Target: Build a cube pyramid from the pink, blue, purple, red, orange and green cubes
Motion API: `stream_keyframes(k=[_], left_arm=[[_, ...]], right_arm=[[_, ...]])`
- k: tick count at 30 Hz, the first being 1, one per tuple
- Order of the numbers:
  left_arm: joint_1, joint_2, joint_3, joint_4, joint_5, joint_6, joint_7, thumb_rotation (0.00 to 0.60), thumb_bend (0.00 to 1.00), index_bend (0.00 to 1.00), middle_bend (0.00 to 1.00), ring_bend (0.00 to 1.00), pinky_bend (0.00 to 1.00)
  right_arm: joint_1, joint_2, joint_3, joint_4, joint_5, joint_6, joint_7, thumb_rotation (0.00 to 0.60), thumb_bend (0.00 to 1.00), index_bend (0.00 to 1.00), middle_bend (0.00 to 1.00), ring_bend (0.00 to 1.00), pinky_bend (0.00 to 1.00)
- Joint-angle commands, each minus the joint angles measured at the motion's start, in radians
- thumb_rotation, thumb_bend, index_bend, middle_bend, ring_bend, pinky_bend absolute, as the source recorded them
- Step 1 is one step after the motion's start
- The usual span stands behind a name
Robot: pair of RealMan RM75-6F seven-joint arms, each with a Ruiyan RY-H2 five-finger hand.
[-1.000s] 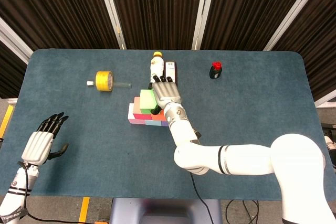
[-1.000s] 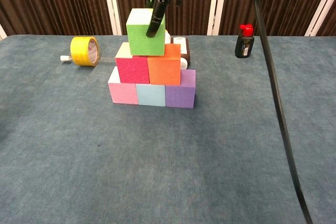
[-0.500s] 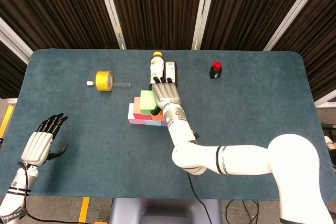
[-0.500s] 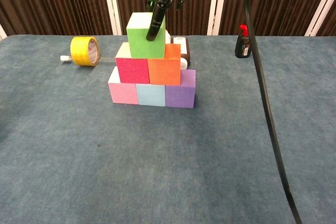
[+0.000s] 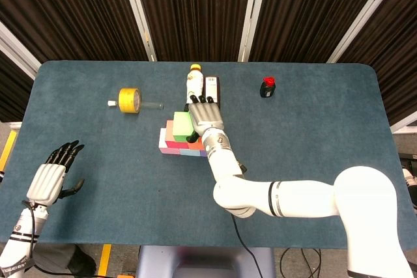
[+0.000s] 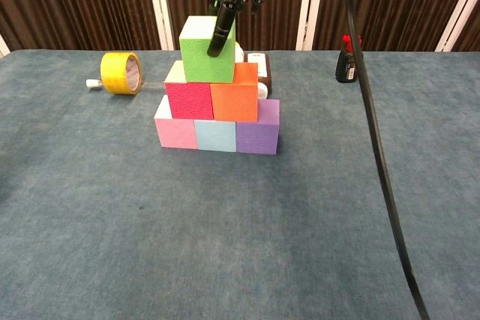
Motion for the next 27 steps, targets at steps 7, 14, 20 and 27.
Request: stream_keyframes(k=[7, 14, 20, 27], left_arm=[[0.000, -0.001, -0.001, 0.006, -0.003, -0.004, -0.006, 0.600, 0.35, 0.08, 0.01, 0.00, 0.13], [0.000, -0.005, 0.000, 0.014, -0.005, -0.007, -0.013, 0.600, 0.35, 0.07, 0.01, 0.00, 0.13], [0.000, -0.009, 0.000, 0.020, -0.005, -0.008, -0.016, 0.600, 0.35, 0.08, 0.01, 0.00, 0.13], [0.000, -0.012, -0.001, 0.022, -0.006, -0.009, -0.018, 0.600, 0.35, 0.07, 0.01, 0.00, 0.13]], right_arm=[[0.000, -0.019, 0.018, 0.009, 0.009, 0.025, -0.018, 0.600, 0.32, 0.43, 0.16, 0.01, 0.14], [-0.004, -0.032, 0.031, 0.020, 0.015, 0.030, -0.037, 0.600, 0.32, 0.43, 0.16, 0.01, 0.13], [-0.010, -0.038, 0.040, 0.021, 0.015, 0.034, -0.051, 0.600, 0.32, 0.41, 0.16, 0.01, 0.13], [-0.020, -0.035, 0.051, 0.011, 0.010, 0.029, -0.060, 0.600, 0.32, 0.30, 0.15, 0.00, 0.10]])
